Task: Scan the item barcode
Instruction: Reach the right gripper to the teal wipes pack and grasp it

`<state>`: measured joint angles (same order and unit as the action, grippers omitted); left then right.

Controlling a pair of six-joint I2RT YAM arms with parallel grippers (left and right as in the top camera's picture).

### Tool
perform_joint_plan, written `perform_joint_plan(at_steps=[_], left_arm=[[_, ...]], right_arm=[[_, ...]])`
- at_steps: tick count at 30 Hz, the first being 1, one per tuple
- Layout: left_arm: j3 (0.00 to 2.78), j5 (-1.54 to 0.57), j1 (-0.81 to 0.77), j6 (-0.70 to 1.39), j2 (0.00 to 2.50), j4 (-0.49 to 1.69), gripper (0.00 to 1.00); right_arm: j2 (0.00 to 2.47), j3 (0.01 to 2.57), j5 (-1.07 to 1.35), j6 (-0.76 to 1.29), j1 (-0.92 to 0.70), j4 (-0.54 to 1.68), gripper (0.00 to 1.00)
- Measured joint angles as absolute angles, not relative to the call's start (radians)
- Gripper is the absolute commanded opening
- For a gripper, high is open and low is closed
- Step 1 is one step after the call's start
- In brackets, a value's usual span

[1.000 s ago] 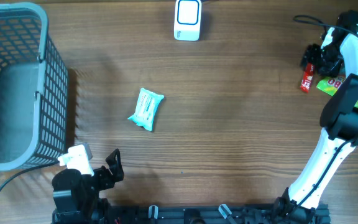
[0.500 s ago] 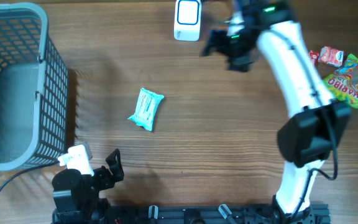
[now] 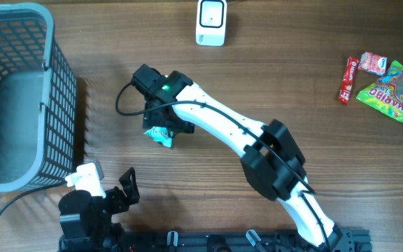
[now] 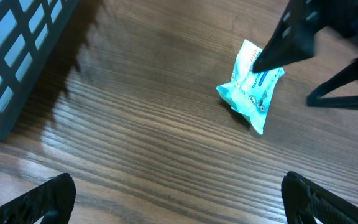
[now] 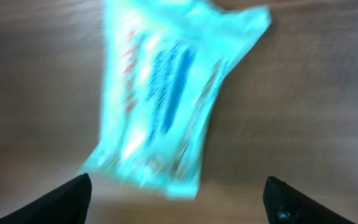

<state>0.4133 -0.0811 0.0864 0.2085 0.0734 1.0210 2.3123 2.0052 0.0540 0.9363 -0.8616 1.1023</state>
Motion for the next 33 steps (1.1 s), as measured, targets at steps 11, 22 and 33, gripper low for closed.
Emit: perform_joint_plan(at_steps=[11, 22, 33], left_arm=[[0.413, -0.081, 0.086, 0.208, 0.073, 1.021, 1.0], [0.413, -0.081, 0.086, 0.208, 0.073, 1.021, 1.0], [0.413, -0.081, 0.086, 0.208, 0.073, 1.021, 1.0]], right_arm=[[2.339, 2.004, -0.031, 1.037, -0.842, 0.959, 0.92], [2.417, 2.011, -0.014, 1.084, -0.842, 0.954, 0.79], [2.42, 2.016, -0.056, 1.035, -0.799, 1.245, 0.68]])
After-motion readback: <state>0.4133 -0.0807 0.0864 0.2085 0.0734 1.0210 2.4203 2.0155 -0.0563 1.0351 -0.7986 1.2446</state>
